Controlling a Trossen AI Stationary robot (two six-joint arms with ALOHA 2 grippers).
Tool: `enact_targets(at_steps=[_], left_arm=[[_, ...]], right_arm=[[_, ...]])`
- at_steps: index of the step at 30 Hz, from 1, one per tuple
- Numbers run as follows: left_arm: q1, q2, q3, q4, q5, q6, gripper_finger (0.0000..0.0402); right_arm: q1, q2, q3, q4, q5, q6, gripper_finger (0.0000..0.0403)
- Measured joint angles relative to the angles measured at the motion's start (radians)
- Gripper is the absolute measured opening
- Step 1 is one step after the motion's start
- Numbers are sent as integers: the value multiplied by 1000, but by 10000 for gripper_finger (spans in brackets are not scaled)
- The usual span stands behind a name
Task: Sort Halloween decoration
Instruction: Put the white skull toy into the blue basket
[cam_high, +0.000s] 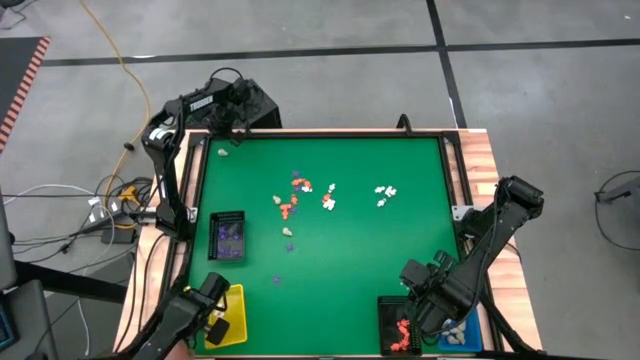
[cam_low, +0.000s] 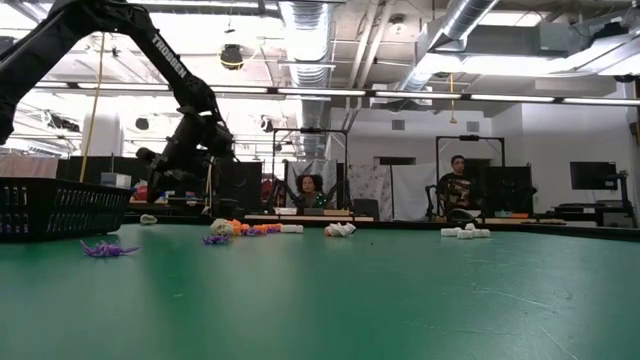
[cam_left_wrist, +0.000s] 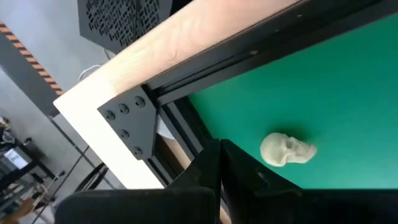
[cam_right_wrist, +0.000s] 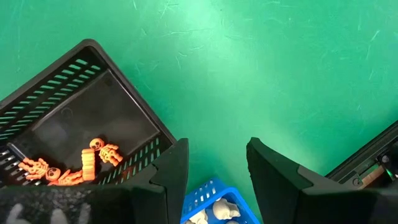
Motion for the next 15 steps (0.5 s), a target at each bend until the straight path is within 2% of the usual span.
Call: enact_targets(at_steps=[9,15], left_arm=[[-14,0,-31,17,-61,-2,0],[-18,1,-31,15,-62,-2,0]], right_arm=[[0,0,0,0,1,-6,179],[0,0,0,0,2,-16,179]])
